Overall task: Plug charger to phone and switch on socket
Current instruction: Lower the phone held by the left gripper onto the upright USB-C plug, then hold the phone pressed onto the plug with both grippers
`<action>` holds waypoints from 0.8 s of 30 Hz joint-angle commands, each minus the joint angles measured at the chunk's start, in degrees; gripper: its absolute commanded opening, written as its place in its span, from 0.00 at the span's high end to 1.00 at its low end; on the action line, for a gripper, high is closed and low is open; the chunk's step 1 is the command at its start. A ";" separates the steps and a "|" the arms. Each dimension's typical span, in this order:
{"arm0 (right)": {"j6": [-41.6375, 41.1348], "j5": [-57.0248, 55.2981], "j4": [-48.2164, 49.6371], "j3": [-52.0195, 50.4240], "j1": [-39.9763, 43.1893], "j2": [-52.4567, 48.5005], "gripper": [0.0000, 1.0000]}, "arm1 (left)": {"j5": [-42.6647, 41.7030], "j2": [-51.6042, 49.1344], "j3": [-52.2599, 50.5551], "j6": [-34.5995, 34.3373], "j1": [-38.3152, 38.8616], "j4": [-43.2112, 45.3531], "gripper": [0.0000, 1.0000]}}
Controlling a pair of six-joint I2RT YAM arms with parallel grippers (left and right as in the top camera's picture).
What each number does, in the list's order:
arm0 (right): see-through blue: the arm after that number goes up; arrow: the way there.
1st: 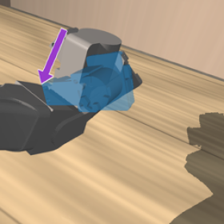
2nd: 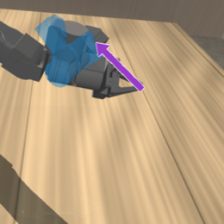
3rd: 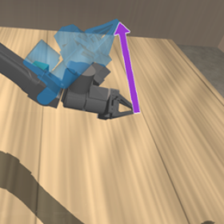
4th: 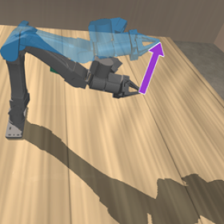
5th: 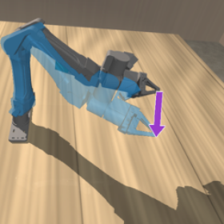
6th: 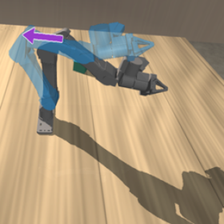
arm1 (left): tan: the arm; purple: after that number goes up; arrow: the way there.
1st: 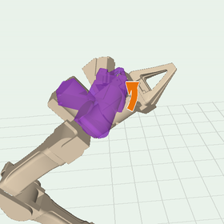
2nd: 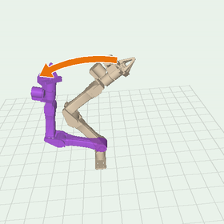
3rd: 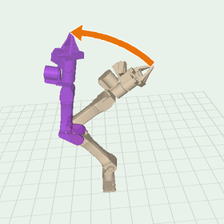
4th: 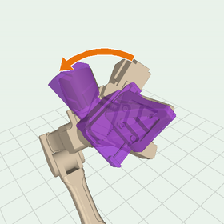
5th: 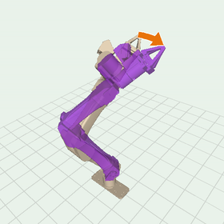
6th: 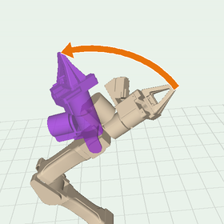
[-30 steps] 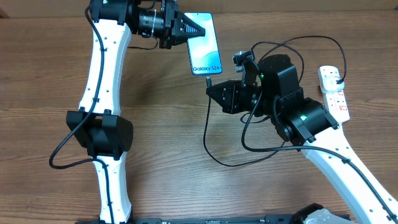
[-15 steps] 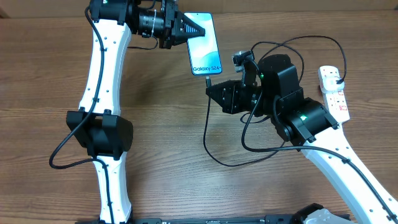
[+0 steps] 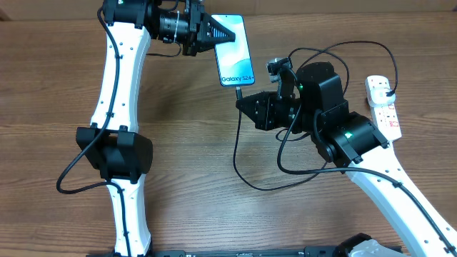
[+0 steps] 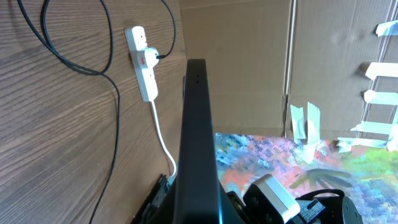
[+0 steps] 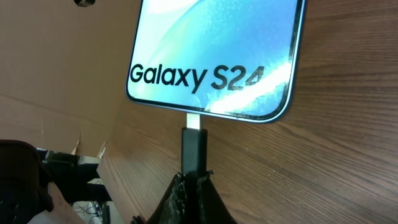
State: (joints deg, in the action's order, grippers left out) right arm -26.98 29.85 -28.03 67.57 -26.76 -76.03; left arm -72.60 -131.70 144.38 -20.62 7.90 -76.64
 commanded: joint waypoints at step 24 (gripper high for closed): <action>-0.22 0.20 1.66 -0.11 -0.15 0.04 0.96 | -1.79 0.17 0.74 2.64 -0.02 0.20 0.96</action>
State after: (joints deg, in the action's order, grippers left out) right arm -26.98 30.22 -27.42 67.55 -26.76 -76.03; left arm -72.38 -131.70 144.38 -19.31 7.86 -76.60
